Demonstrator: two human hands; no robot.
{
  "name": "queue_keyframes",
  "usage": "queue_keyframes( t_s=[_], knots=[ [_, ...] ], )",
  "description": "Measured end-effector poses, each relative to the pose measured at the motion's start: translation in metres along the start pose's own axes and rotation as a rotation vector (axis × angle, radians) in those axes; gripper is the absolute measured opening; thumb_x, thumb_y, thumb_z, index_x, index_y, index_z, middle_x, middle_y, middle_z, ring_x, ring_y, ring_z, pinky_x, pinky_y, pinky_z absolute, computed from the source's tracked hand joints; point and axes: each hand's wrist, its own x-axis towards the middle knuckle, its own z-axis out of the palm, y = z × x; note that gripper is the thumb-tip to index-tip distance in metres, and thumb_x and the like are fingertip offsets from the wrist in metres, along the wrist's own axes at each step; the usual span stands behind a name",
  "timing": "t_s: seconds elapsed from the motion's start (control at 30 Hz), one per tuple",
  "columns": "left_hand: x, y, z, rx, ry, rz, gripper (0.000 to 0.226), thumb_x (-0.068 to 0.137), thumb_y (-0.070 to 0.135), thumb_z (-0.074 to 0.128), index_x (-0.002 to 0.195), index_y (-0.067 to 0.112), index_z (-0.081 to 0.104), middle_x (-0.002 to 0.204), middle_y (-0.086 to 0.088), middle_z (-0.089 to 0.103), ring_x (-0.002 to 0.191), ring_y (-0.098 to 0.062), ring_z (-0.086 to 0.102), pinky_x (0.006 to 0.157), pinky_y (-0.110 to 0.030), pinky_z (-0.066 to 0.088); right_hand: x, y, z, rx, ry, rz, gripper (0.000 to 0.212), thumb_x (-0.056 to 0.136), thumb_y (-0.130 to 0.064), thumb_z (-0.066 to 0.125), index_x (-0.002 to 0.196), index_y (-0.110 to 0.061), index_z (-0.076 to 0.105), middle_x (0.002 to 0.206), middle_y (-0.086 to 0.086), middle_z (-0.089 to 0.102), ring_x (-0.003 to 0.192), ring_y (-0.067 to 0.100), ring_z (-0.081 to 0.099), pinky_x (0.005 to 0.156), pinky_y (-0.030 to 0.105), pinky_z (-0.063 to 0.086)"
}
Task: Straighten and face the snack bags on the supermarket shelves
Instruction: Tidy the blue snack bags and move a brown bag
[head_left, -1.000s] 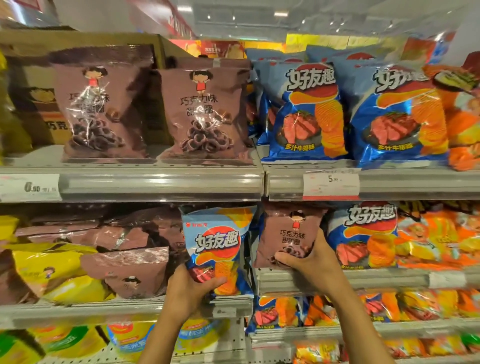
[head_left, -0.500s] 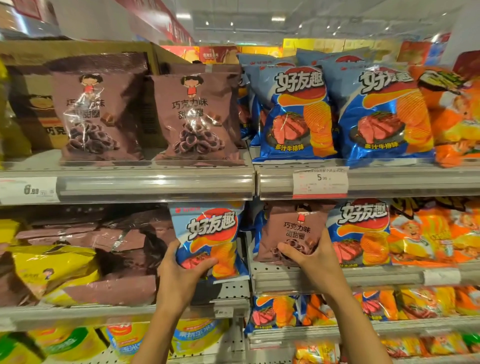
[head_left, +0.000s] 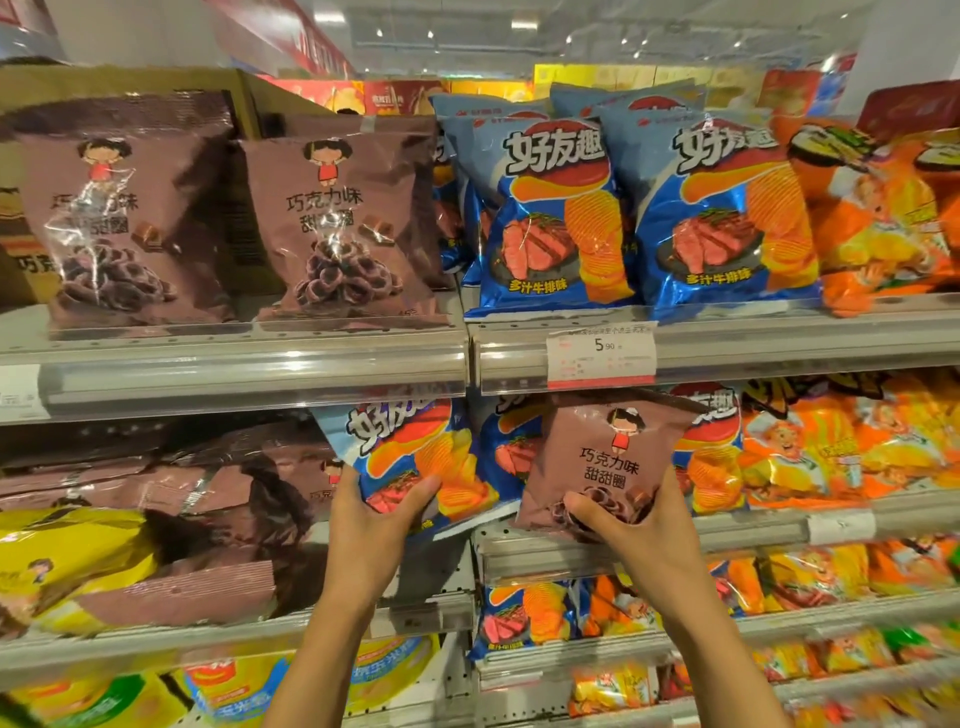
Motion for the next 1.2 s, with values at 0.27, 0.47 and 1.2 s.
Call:
queue_keyframes(
  t_s=[0.27, 0.47, 1.2],
  knots=[
    [-0.007, -0.014, 0.016, 0.059, -0.064, -0.053, 0.032, 0.081, 0.026, 0.078, 0.098, 0.005, 0.061, 0.071, 0.000, 0.073, 0.067, -0.011, 0.071, 0.063, -0.026, 0.053, -0.007, -0.004, -0.040, -0.063, -0.040, 0.086, 0.065, 0.066, -0.035, 0.087, 0.124, -0.028, 0.058, 0.105, -0.020, 0.075, 0.095, -0.001, 0.071, 0.074, 0.015, 0.057],
    [-0.014, -0.021, 0.003, 0.087, -0.007, -0.092, 0.031, 0.081, 0.015, 0.078, 0.099, -0.001, 0.059, 0.071, -0.010, 0.074, 0.066, -0.021, 0.074, 0.054, -0.019, 0.054, -0.006, 0.003, -0.045, -0.038, -0.061, 0.115, 0.062, 0.069, -0.032, 0.087, 0.125, -0.024, 0.060, 0.108, -0.014, 0.076, 0.099, 0.004, 0.073, 0.086, 0.028, 0.057],
    [-0.055, 0.011, -0.015, -0.045, -0.251, -0.345, 0.031, 0.069, 0.029, 0.083, 0.088, 0.011, 0.067, 0.069, -0.011, 0.068, 0.060, -0.017, 0.063, 0.054, -0.026, 0.053, -0.008, 0.010, -0.052, 0.000, -0.085, 0.151, 0.057, 0.074, -0.018, 0.087, 0.125, -0.023, 0.060, 0.105, -0.014, 0.077, 0.095, 0.003, 0.073, 0.071, 0.012, 0.056]
  ],
)
